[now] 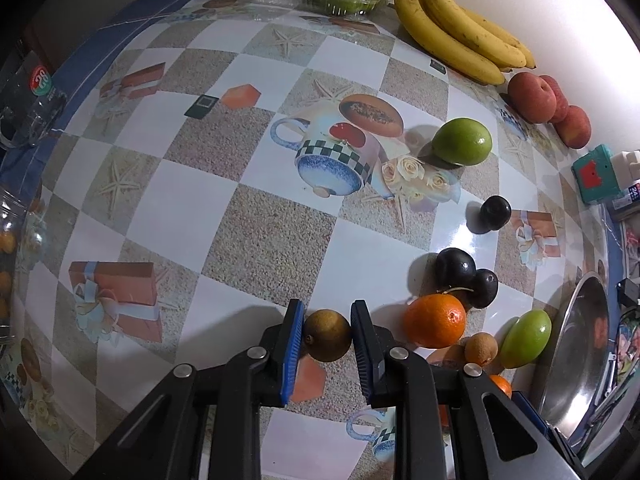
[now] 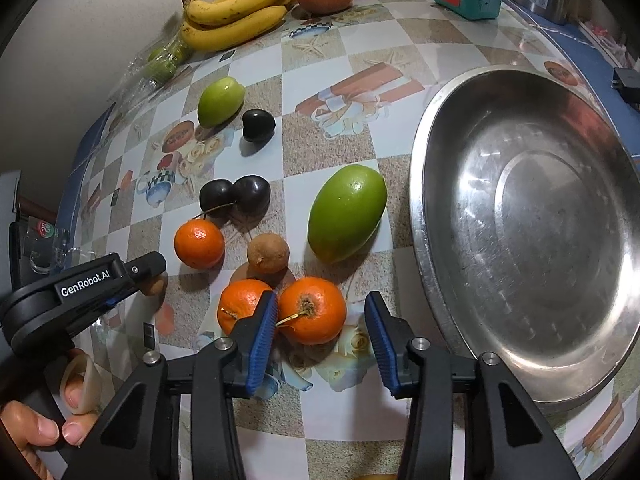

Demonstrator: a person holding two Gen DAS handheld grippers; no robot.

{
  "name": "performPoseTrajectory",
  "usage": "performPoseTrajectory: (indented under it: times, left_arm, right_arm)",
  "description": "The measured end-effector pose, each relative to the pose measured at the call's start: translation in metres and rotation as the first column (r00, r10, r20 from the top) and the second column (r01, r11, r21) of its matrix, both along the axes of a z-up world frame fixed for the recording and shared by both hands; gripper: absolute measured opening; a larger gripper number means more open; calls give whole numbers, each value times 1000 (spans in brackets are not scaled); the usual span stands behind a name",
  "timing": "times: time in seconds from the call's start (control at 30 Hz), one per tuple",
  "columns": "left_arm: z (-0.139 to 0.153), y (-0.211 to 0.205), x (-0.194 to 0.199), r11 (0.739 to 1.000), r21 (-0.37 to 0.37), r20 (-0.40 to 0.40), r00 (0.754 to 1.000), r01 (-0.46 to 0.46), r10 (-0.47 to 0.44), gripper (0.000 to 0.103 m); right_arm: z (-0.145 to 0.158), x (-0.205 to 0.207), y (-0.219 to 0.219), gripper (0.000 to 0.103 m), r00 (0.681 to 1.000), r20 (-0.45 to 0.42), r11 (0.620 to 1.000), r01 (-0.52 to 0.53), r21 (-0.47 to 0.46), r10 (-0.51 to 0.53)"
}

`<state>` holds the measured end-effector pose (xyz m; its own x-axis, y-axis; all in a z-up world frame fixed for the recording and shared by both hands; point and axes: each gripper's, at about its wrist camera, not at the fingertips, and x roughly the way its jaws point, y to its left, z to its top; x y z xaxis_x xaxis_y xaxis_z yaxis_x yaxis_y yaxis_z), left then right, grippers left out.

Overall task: Organize fruits
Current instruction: 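Close the right tool on the orange while the left tool closes on the brown fruit, then carry the orange with the right tool while the left tool carries the brown fruit over the steel tray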

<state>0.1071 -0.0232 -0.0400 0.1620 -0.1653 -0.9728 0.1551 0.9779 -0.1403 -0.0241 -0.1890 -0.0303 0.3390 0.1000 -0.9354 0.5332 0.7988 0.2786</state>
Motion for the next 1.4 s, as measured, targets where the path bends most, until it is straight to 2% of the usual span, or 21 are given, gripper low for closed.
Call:
performPoseTrajectory:
  times: [0.4,0.67,1.17,1.4]
  left_arm:
    - [3,1,-2,1000,-8,5,1000,3,-3,26]
    - [8,5,-2,999,-32,6,1000,-3,3,26]
    - [31,9,-2,995,-100,52,998,-21,27,26]
    - [44,-5,-10,991,-128,80,997,26,-16,26]
  right_arm:
    - [0,1,-2,37,1000,19,999,8,47,-9]
    - [2,-4,-5,36,999,33,998,25,51,-27]
    - [31,-18,-15,36,987,140,996,77,48,-83]
    - [44,-30,-35,36,975,171,990,143,18,-144]
